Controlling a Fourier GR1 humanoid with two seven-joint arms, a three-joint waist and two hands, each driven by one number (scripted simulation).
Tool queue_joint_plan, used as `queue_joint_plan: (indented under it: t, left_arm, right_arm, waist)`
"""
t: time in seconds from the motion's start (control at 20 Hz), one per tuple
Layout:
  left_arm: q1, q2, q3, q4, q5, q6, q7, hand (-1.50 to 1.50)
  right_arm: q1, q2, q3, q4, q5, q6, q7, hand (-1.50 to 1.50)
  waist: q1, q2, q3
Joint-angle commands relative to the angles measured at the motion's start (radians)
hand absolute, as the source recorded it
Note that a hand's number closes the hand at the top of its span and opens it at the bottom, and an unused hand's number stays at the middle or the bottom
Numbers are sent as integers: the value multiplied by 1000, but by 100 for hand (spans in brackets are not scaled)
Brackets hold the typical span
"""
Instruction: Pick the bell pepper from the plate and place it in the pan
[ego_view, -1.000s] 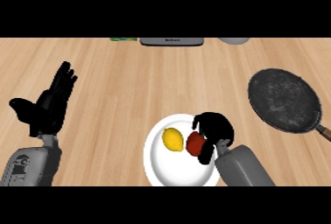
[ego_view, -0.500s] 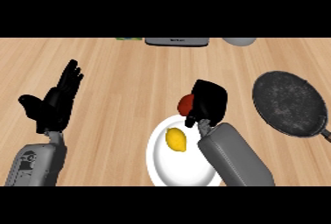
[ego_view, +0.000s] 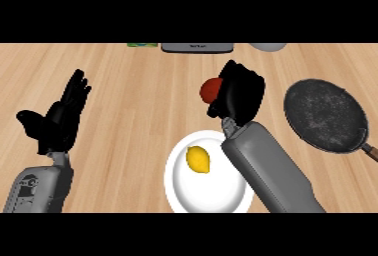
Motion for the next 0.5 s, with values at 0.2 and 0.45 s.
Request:
queue_joint_plan:
  t: [0.2,0.45]
  left_arm:
    - [7,30,34,-13,25,-19,16,0]
    - [-9,5,16,17,-10,14,-9,0]
  right_arm:
    - [71,-96,-241,-80,-55,-253,-76,150]
    - [213,-217,-320,-71,-90,-266,-200,150]
  waist:
    - [-13,1,1]
    - [-19,0,0]
